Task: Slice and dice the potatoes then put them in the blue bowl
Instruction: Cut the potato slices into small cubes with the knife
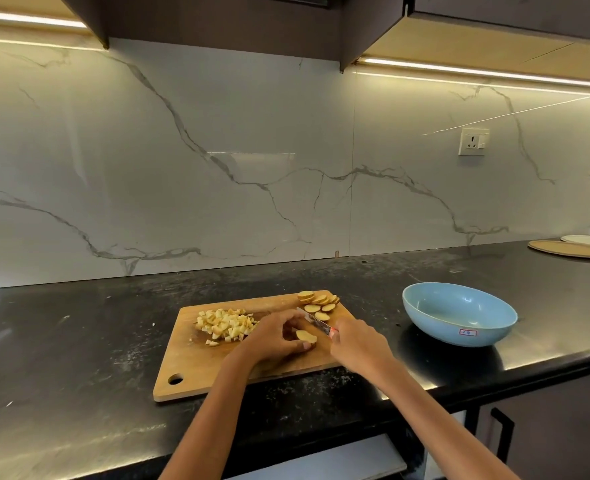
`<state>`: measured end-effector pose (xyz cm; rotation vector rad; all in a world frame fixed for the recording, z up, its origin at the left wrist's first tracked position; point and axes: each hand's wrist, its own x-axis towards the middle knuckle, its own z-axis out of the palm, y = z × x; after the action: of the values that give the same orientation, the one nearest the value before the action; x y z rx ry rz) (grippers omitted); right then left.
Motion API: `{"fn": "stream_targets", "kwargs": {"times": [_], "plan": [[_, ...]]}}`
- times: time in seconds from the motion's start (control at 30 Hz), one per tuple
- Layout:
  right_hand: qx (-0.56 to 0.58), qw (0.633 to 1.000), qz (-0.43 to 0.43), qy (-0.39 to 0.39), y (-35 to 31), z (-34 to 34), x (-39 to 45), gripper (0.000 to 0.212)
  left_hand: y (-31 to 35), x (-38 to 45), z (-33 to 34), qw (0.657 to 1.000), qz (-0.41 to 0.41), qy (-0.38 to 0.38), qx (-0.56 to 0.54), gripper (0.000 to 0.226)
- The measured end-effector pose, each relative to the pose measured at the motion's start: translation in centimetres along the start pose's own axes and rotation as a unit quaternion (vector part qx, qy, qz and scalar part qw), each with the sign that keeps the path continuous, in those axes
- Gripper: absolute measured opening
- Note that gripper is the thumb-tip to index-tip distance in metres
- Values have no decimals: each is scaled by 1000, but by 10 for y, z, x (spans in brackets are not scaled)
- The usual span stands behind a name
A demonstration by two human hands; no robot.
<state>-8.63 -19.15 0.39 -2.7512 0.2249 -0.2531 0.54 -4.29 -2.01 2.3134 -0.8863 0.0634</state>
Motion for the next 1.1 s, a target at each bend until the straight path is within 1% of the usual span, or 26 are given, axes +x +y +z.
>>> {"fn": "stream_targets", "kwargs": {"times": [0.1, 0.27, 0.37, 0.5, 0.63, 0.73, 0.83, 1.0, 1.1], "plan": [[-6, 1000, -3, -4, -2, -1, -1, 18, 3, -1, 3, 1000, -3, 26, 4, 50], [-9, 1000, -6, 15, -8, 1, -4, 15, 0, 0, 3, 992, -66, 105, 21, 55], [-24, 999, -21, 10, -16, 1, -9, 16, -3, 0, 3, 991, -85, 106, 9, 59], [-46, 999, -20, 9, -22, 1, -15, 15, -4, 1, 2, 990, -88, 113, -14, 54], [-91, 996, -17, 2, -27, 1, -19, 24, -4, 0, 2, 990, -88, 108, -15, 52], [-132, 991, -19, -2, -30, 5, -23, 24, -4, 0, 1, 991, -88, 103, -15, 53], [-130, 991, -18, -34, -32, 6, -20, 26, -4, 1, 1, 991, -88, 99, -15, 55], [-89, 990, -7, -114, -37, -5, 0, 28, -4, 2, 1, 989, -106, 95, -33, 57], [-91, 988, -15, -120, -33, -7, -1, 29, -3, 2, 1, 991, -100, 85, -19, 59]]}}
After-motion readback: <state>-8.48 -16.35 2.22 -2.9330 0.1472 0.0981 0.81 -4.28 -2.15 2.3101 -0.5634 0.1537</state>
